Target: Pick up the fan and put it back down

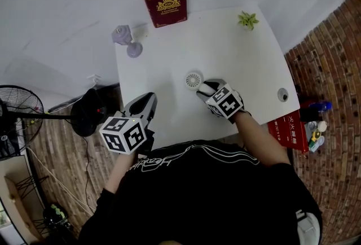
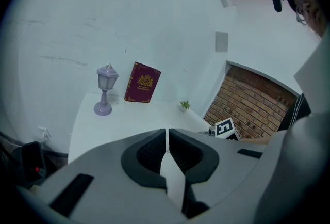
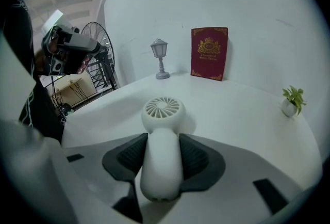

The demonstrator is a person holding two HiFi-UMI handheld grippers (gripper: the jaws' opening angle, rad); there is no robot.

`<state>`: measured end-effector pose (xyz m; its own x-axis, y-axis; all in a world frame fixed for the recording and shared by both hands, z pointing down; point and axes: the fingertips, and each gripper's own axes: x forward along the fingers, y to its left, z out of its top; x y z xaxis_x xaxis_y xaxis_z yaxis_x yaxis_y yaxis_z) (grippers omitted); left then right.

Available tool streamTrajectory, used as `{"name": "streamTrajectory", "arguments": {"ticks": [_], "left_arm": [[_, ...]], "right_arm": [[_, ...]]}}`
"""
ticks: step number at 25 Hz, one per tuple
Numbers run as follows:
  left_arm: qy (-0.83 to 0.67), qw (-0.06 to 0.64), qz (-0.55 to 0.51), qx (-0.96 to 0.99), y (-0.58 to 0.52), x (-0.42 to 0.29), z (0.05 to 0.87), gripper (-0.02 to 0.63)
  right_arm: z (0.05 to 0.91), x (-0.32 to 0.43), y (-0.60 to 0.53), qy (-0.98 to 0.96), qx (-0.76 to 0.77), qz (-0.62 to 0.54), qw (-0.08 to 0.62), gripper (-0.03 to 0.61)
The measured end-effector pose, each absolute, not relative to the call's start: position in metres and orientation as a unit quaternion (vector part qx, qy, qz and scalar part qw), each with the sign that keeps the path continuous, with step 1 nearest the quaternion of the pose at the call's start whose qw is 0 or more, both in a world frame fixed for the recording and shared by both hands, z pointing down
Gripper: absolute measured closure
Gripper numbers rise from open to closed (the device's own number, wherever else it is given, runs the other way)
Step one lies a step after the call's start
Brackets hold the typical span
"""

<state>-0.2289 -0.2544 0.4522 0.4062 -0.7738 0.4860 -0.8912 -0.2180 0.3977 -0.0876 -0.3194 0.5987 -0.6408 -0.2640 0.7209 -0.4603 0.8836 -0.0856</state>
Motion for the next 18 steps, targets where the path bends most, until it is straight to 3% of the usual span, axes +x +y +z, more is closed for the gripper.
{"name": "streamTrajectory", "arguments": {"ticks": [18], "left_arm": [[-0.526, 0.298, 0.073, 0.793, -0.216, -0.189, 0.428, 0.571]], "right_arm": [[0.478, -0.057, -0.273, -0.931, 0.249, 0.134, 0.230, 0.385]]}}
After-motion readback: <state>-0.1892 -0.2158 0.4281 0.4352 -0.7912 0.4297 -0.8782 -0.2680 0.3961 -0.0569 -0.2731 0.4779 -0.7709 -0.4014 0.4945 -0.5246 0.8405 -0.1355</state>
